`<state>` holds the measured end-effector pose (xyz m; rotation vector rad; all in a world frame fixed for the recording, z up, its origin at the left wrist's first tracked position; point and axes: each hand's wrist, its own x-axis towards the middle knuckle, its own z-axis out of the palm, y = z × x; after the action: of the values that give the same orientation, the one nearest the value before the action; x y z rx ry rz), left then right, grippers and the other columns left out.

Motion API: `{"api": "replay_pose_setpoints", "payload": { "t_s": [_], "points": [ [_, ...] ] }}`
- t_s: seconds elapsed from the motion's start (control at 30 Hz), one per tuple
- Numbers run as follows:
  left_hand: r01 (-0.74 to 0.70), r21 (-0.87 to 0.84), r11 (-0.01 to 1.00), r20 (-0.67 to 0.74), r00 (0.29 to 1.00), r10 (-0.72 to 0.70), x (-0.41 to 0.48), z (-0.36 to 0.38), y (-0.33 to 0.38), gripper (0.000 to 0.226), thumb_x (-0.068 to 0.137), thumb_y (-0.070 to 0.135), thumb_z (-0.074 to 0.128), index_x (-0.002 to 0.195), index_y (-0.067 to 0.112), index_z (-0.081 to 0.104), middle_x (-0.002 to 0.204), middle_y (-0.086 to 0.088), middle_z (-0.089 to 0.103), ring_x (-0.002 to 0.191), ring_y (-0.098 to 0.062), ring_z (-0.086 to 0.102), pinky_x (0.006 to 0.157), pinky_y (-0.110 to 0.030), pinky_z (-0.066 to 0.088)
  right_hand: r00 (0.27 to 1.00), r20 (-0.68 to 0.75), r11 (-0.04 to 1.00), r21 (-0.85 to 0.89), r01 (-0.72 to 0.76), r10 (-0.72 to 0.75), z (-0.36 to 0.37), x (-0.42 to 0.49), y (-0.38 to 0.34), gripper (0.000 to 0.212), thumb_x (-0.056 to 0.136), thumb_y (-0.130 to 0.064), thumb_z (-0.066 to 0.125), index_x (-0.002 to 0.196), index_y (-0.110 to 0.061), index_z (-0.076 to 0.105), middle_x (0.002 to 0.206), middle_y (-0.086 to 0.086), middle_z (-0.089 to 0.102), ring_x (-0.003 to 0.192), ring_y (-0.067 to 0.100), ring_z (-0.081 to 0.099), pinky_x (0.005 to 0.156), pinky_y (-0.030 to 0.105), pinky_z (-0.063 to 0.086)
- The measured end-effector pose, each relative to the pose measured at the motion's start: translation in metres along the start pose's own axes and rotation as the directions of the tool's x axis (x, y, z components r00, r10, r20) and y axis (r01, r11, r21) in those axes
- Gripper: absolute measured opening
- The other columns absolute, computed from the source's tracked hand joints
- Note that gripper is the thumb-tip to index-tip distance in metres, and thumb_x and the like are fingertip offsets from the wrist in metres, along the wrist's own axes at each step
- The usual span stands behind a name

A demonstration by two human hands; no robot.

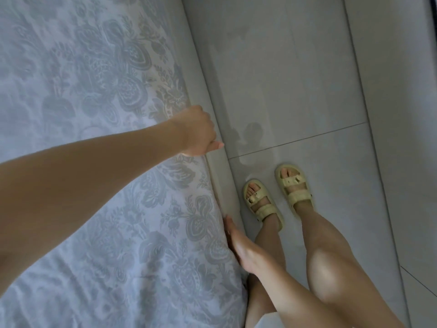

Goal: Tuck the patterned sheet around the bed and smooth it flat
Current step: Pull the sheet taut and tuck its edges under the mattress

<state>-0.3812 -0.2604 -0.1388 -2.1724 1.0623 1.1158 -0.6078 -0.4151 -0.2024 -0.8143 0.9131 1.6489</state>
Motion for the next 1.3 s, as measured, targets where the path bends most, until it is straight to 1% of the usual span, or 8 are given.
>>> {"api": "replay_pose_setpoints", "payload": {
  "t_s": [0.17,0.3,0.47,0.6,0.87,1.03,1.17,1.3],
  "points": [
    [-0.142,-0.211,0.967,-0.363,0.930,0.058,-0.028,0.016,0.050,0.053,0.100,0.036,0.024,0.079,0.012,0.066,0.078,0.000,0.062,0.080,-0.022,0.053,0.090,-0.036,0.042,0.994,-0.090,0.994,-0.092,0.054,-0.062,-0.018,-0.031,0.038,0.070,0.088,-0.068,0.035,0.142,-0.022,0.034,0.146,0.003,0.038,0.137,0.024,0.034,0.115,0.035,0.025],
    [-0.172,-0.294,0.940,-0.305,0.949,0.079,-0.048,0.043,0.102,0.052,0.099,0.036,0.025,0.081,0.015,0.068,0.079,0.002,0.064,0.083,-0.021,0.056,0.095,-0.033,0.040,0.893,-0.349,0.959,-0.119,0.257,-0.283,-0.098,0.038,0.103,0.055,0.078,-0.078,0.046,0.127,-0.053,0.044,0.128,-0.002,0.060,0.109,0.023,0.064,0.089,0.055,0.050],
    [-0.110,-0.273,0.956,-0.147,0.987,0.072,-0.041,0.047,0.159,0.051,0.102,0.034,0.021,0.097,0.013,0.068,0.095,-0.001,0.063,0.093,-0.022,0.054,0.095,-0.033,0.038,0.935,-0.074,0.938,-0.024,0.346,-0.347,-0.051,-0.038,0.088,0.049,0.103,-0.040,0.022,0.126,-0.011,0.055,0.115,-0.003,0.062,0.110,0.010,0.057,0.098,0.022,0.041],
    [-0.064,-0.139,0.988,-0.020,0.998,0.062,-0.030,0.051,0.184,0.058,0.102,0.037,0.015,0.097,0.014,0.067,0.094,-0.001,0.067,0.093,-0.021,0.056,0.091,-0.032,0.037,0.924,-0.066,0.926,-0.007,0.378,-0.377,-0.047,-0.032,0.094,0.048,0.102,-0.039,0.022,0.129,-0.016,0.053,0.112,-0.014,0.062,0.103,-0.003,0.058,0.088,0.014,0.046],
    [-0.032,-0.091,0.995,-0.021,0.999,0.030,-0.053,0.043,0.186,0.050,0.103,0.035,0.012,0.060,0.021,0.032,0.060,0.004,0.046,0.064,-0.019,0.046,0.077,-0.031,0.040,0.938,0.267,0.970,0.165,0.180,-0.219,-0.016,-0.005,0.094,0.072,0.088,-0.072,0.019,0.132,-0.027,0.054,0.133,0.001,0.058,0.126,0.018,0.050,0.110,0.038,0.034],
    [-0.060,-0.128,0.990,-0.008,0.998,0.060,-0.056,0.042,0.186,0.049,0.103,0.036,0.009,0.058,0.021,0.021,0.070,0.001,0.059,0.073,-0.020,0.057,0.085,-0.034,0.046,0.939,0.317,0.970,0.236,0.055,-0.131,-0.001,0.019,0.101,0.086,0.078,-0.080,0.030,0.127,-0.016,0.061,0.128,0.012,0.061,0.121,0.026,0.055,0.109,0.042,0.036],
    [-0.015,-0.116,0.993,0.027,0.999,0.018,-0.047,0.039,0.182,0.065,0.099,0.044,0.004,0.061,0.016,0.050,0.062,0.002,0.052,0.069,-0.019,0.055,0.089,-0.035,0.046,0.968,0.227,0.990,0.121,0.078,-0.104,-0.013,0.018,0.127,0.068,0.084,-0.075,0.033,0.123,-0.027,0.061,0.123,0.003,0.064,0.117,0.020,0.058,0.105,0.038,0.042],
    [-0.117,-0.167,0.979,-0.238,0.968,0.075,-0.045,0.054,0.186,0.075,0.094,0.047,-0.001,0.094,0.018,0.069,0.097,0.003,0.067,0.100,-0.018,0.058,0.108,-0.036,0.032,0.984,0.174,0.988,0.155,0.019,-0.046,-0.041,0.006,0.171,0.073,0.087,-0.074,0.022,0.125,-0.025,0.060,0.124,0.005,0.064,0.117,0.021,0.059,0.105,0.038,0.042]
  ]
}}
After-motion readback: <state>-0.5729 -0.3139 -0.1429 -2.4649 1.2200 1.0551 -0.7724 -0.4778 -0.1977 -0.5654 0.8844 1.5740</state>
